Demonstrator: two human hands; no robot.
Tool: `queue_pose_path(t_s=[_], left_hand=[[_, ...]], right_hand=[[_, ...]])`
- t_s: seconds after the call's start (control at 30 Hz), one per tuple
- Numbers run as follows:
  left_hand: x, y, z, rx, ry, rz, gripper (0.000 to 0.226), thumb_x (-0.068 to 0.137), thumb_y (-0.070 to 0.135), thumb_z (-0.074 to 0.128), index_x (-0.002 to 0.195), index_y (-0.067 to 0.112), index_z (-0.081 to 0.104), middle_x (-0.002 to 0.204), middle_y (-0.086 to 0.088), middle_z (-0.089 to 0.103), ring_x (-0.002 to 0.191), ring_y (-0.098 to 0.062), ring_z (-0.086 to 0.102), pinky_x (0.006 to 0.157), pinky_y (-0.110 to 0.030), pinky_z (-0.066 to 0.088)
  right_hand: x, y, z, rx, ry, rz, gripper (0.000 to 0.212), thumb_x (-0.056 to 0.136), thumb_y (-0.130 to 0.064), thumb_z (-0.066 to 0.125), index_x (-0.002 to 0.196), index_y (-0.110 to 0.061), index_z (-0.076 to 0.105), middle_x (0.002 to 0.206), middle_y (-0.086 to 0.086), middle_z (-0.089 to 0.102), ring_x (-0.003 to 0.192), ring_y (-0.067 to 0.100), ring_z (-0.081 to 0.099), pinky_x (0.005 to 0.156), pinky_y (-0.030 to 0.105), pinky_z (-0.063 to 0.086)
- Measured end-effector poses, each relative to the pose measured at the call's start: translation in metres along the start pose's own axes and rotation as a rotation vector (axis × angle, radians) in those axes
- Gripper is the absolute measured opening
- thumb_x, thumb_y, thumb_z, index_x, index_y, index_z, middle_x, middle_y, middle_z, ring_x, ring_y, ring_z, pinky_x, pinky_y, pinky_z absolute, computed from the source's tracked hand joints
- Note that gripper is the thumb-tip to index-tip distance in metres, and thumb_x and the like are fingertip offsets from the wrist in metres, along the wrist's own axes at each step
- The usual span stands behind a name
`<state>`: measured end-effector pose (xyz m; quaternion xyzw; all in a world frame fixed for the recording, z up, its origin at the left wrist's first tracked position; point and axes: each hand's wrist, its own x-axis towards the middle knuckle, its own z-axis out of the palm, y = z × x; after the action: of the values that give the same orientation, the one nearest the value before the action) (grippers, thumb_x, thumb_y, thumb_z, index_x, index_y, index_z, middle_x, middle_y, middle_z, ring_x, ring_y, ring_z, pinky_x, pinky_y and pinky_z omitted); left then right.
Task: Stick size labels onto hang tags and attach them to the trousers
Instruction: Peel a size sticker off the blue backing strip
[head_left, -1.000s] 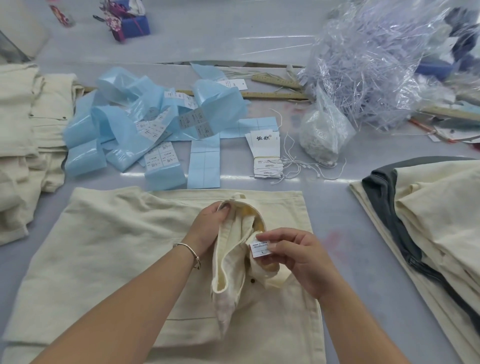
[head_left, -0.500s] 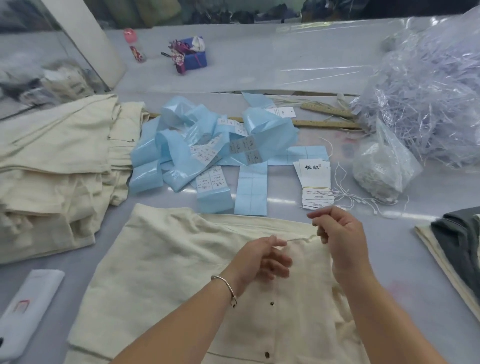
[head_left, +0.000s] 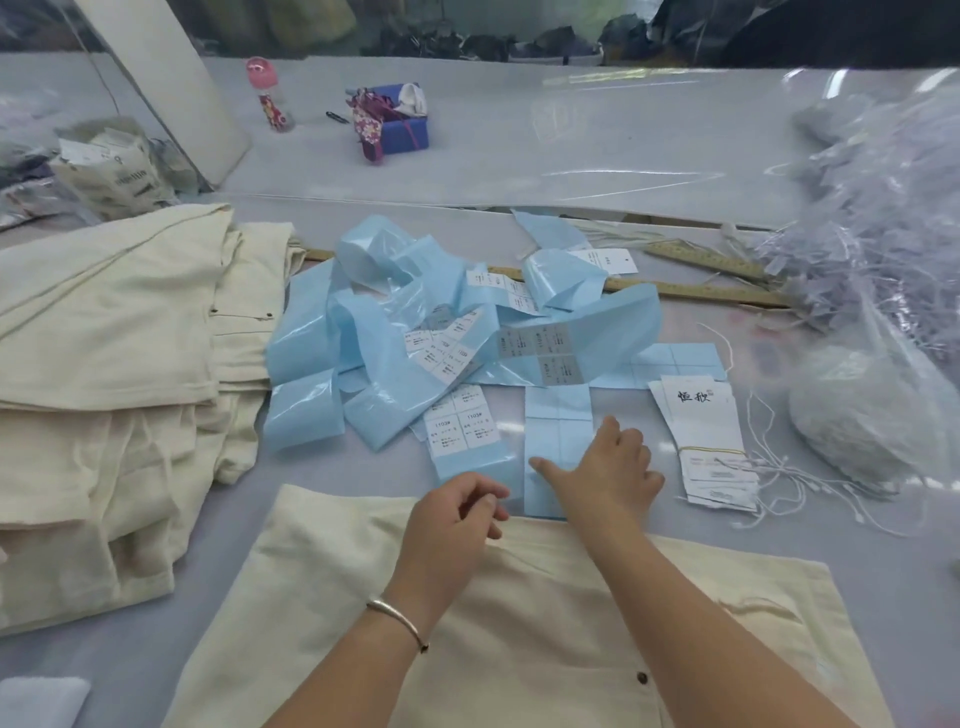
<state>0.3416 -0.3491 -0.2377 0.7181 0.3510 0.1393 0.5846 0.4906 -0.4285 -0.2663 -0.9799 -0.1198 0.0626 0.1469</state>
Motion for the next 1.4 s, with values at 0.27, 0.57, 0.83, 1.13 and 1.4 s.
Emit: queue_pose_path(t_s=[0.27, 0.57, 0.83, 1.13, 1.4], left_hand=[[0.006, 0.001, 0.010, -0.106, -0.192, -0.025, 0.033, 0.095, -0.001, 0.047, 0.086, 0.020, 0.070, 0.074, 0.003, 0.070, 0.062, -0.006, 0.061, 0.059, -0.011, 0.042], [0.010, 0.000, 0.009, -0.135, -0.223, -0.029, 0.028, 0.094, 0.001, 0.051, 0.086, 0.021, 0.070, 0.076, 0.002, 0.072, 0.062, -0.006, 0.062, 0.061, -0.012, 0.043], [0.025, 0.015, 0.024, 0.074, -0.172, 0.125, 0.018, 0.091, 0.011, 0.059, 0.090, 0.028, 0.066, 0.086, 0.013, 0.070, 0.084, 0.000, 0.065, 0.075, -0.011, 0.048], [0.054, 0.011, 0.057, 0.365, -0.034, 0.061, 0.046, 0.093, 0.012, 0.049, 0.138, 0.017, 0.041, 0.138, 0.000, 0.044, 0.130, -0.016, 0.039, 0.105, -0.021, 0.027], [0.066, 0.021, 0.052, -0.129, 0.100, -0.111, 0.048, 0.085, 0.006, 0.065, 0.121, 0.030, 0.044, 0.098, 0.013, 0.065, 0.074, 0.012, 0.059, 0.062, -0.004, 0.042]], right_hand=[[0.071, -0.032, -0.035, 0.026, 0.534, -0.655, 0.066, 0.070, -0.015, 0.075, 0.131, -0.006, 0.052, 0.141, 0.015, 0.046, 0.131, 0.034, 0.036, 0.104, 0.047, 0.033], [0.120, -0.068, -0.054, 0.068, -0.331, -0.355, 0.013, 0.084, -0.016, 0.065, 0.083, -0.003, 0.063, 0.077, 0.004, 0.053, 0.080, 0.022, 0.054, 0.064, 0.028, 0.038], [0.106, -0.034, -0.063, -0.125, 0.538, -0.600, 0.036, 0.078, -0.001, 0.065, 0.113, -0.010, 0.065, 0.120, 0.014, 0.059, 0.114, 0.037, 0.052, 0.098, 0.045, 0.035], [0.018, -0.002, -0.010, 0.211, -0.129, -0.088, 0.079, 0.078, -0.058, 0.066, 0.136, -0.014, 0.037, 0.124, 0.004, 0.046, 0.115, 0.022, 0.046, 0.084, 0.032, 0.044], [0.008, 0.006, -0.023, 1.201, -0.255, 0.352, 0.061, 0.074, 0.001, 0.075, 0.126, -0.020, 0.049, 0.098, 0.004, 0.065, 0.075, 0.013, 0.064, 0.055, 0.023, 0.041]])
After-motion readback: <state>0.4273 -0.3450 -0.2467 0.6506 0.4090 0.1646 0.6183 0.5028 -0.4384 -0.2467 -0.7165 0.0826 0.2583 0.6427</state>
